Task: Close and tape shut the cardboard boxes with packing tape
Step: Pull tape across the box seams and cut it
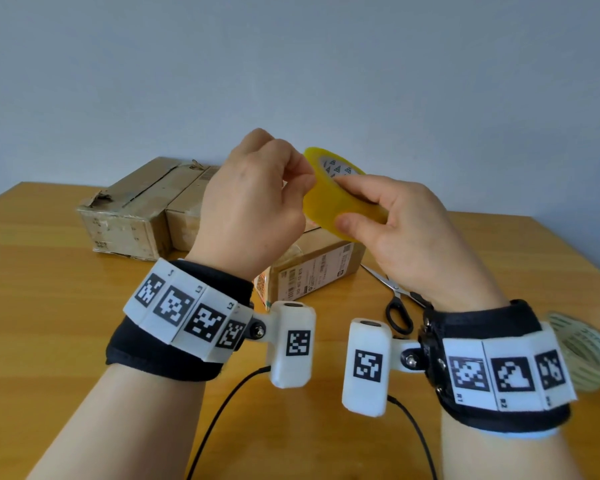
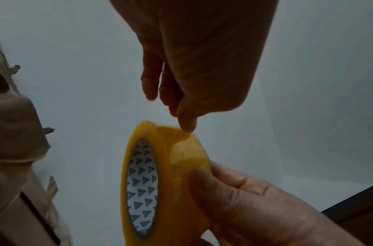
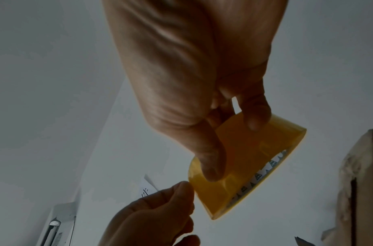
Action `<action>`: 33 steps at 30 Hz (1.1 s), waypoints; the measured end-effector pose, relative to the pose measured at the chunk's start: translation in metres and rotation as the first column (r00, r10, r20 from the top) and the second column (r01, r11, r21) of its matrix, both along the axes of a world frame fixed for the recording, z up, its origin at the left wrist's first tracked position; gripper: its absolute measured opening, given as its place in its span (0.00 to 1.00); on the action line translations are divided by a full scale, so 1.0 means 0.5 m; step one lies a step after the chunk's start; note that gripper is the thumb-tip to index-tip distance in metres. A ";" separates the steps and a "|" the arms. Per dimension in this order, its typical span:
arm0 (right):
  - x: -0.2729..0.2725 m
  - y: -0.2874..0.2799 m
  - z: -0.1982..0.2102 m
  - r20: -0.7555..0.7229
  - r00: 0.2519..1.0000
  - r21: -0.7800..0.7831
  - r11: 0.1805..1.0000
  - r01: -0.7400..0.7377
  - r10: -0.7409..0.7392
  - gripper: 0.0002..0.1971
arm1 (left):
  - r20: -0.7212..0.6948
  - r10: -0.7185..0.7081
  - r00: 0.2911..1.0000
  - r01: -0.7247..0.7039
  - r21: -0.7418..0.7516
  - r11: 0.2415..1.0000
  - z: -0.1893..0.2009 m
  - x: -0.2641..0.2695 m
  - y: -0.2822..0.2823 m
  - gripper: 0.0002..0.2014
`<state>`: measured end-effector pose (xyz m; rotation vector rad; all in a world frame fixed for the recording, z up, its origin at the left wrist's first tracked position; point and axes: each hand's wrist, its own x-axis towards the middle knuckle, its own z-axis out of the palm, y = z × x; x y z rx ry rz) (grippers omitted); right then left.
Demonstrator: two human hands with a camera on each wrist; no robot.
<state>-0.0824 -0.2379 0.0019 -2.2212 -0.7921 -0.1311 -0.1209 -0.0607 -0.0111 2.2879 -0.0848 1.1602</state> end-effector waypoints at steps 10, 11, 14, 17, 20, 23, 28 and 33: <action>-0.001 -0.002 0.002 -0.062 0.998 0.094 0.995 -0.015 0.021 0.24 | -0.001 -0.085 0.996 0.084 0.157 0.984 -0.002 -0.004 -0.008 0.02; 0.001 -0.002 0.001 -0.066 0.998 0.098 0.995 -0.013 0.019 0.23 | -0.006 -0.098 0.995 0.098 0.166 0.981 -0.001 -0.006 -0.007 0.02; 0.008 -0.001 -0.002 -0.070 0.998 0.105 0.994 0.011 -0.003 0.22 | -0.003 -0.134 0.991 0.133 0.188 0.973 0.003 -0.012 -0.005 0.02; 0.014 -0.012 -0.002 -0.079 0.996 0.103 0.993 0.054 -0.045 0.21 | 0.030 -0.128 0.991 0.123 0.143 0.982 0.007 -0.011 -0.007 0.03; 0.010 -0.022 0.004 -0.097 0.995 0.171 0.984 0.043 -0.027 0.21 | 0.021 -0.192 0.981 0.193 -0.081 0.978 0.005 -0.006 0.000 0.06; 0.004 -0.016 0.006 -0.096 0.995 0.175 0.984 0.021 -0.004 0.20 | -0.026 -0.188 0.982 0.184 -0.111 0.977 0.005 -0.005 0.006 0.13; 0.004 -0.009 0.004 -0.070 0.997 0.117 0.993 -0.016 0.024 0.21 | 0.085 -0.147 0.986 0.157 -0.127 0.979 0.006 -0.004 0.002 0.09; 0.005 -0.012 0.003 -0.043 0.998 0.070 0.997 -0.042 0.045 0.22 | 0.095 -0.129 0.987 0.138 -0.102 0.985 0.002 0.000 -0.003 0.03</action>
